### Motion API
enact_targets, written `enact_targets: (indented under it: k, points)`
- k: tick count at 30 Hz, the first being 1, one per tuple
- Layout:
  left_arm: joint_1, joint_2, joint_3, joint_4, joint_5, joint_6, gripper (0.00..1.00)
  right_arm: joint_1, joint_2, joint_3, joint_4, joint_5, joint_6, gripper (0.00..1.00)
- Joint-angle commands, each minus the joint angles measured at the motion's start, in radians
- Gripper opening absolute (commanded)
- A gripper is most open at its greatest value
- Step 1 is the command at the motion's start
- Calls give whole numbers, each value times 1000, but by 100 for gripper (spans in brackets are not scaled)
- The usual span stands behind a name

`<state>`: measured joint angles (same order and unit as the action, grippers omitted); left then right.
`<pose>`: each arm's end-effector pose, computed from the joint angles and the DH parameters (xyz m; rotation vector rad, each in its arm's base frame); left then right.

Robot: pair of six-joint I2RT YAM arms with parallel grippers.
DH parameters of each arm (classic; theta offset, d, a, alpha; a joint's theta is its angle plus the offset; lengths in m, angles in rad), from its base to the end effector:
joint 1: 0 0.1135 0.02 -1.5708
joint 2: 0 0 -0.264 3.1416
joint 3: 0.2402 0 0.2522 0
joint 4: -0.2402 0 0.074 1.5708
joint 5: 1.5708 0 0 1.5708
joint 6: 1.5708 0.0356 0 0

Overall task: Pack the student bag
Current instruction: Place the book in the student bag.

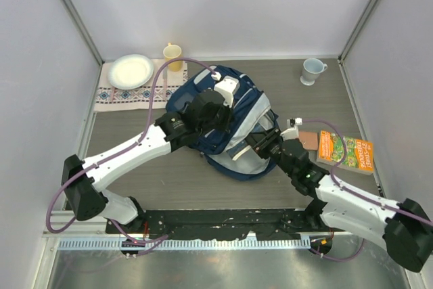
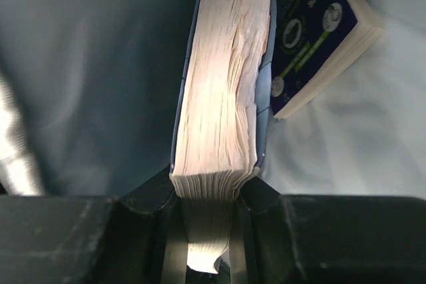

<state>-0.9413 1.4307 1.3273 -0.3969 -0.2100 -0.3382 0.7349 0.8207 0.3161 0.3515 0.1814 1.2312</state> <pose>0.1994 -0.2611 0.3571 0.4996 2.0489 -0.5672 0.1462 0.1234 0.2241 0.6096 1.8033 1.2586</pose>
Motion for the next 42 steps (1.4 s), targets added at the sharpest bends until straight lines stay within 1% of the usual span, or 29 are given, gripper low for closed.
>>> enact_targets:
  k: [1, 2, 3, 5, 6, 8, 9, 11, 13, 15, 17, 19, 20, 21, 23, 24, 25, 26, 28, 30, 31, 32, 35, 37, 40, 42]
  points:
    - [2, -96, 49, 184, 52, -22, 0, -17, 121, 81, 334, 4, -2, 1]
    - [4, -101, 44, 187, 54, -21, 0, -19, 192, 84, 371, 1, -7, 1]
    - [9, -102, 41, 187, 63, -22, 0, -26, 227, 87, 442, 0, -13, 1]
    - [13, -118, 29, 194, 75, -22, 0, -34, 343, 100, 510, -5, -19, 1]
    - [18, -122, 20, 196, 84, -28, 0, -37, 388, 101, 597, -7, -19, 1]
    - [29, -142, 4, 205, 104, -44, 0, -63, 460, 132, 679, -40, 0, 1]
    - [45, -150, -19, 219, 121, -67, 0, -71, 539, 150, 734, -60, 11, 1]
    - [73, -170, -42, 234, 139, -85, 0, -75, 612, 199, 767, -100, 20, 1]
    - [87, -176, -60, 242, 158, -97, 0, -75, 711, 215, 834, -114, 45, 1]
    - [99, -185, -71, 248, 169, -102, 0, -75, 764, 215, 897, -76, 68, 1]
    - [104, -188, -74, 259, 173, -105, 0, -75, 813, 219, 903, -59, 76, 1]
    - [108, -185, -74, 256, 176, -108, 0, -72, 827, 225, 862, -57, 68, 5]
    - [111, -187, -76, 256, 185, -110, 0, -71, 828, 238, 803, -62, 54, 8]
    - [111, -187, -82, 263, 192, -113, 0, -71, 830, 247, 764, -78, 45, 15]
    - [113, -184, -85, 271, 204, -119, 0, -71, 831, 282, 687, -102, 13, 19]
    - [113, -181, -85, 273, 204, -120, 0, -71, 831, 297, 579, -115, -2, 22]
    - [111, -177, -86, 271, 207, -122, 0, -71, 831, 311, 523, -118, -13, 24]
    - [111, -179, -88, 270, 205, -124, 0, -71, 833, 340, 404, -125, -16, 26]
    - [113, -187, -96, 273, 205, -128, 0, -69, 831, 342, 366, -135, -33, 31]
    - [114, -194, -111, 279, 195, -131, 0, -68, 815, 318, 340, -138, -39, 41]
    - [114, -199, -114, 277, 189, -131, 0, -68, 805, 308, 325, -122, -47, 52]
    - [116, -203, -117, 277, 185, -130, 0, -68, 786, 307, 258, -115, -52, 56]
    - [121, -204, -129, 277, 182, -133, 0, -69, 756, 301, 181, -106, -81, 64]
    - [122, -204, -131, 279, 182, -134, 0, -69, 735, 291, 178, -112, -91, 68]
    - [122, -197, -135, 276, 176, -134, 0, -69, 696, 285, 100, -94, -113, 71]
    - [122, -197, -140, 277, 172, -134, 0, -69, 658, 284, 64, -69, -113, 71]
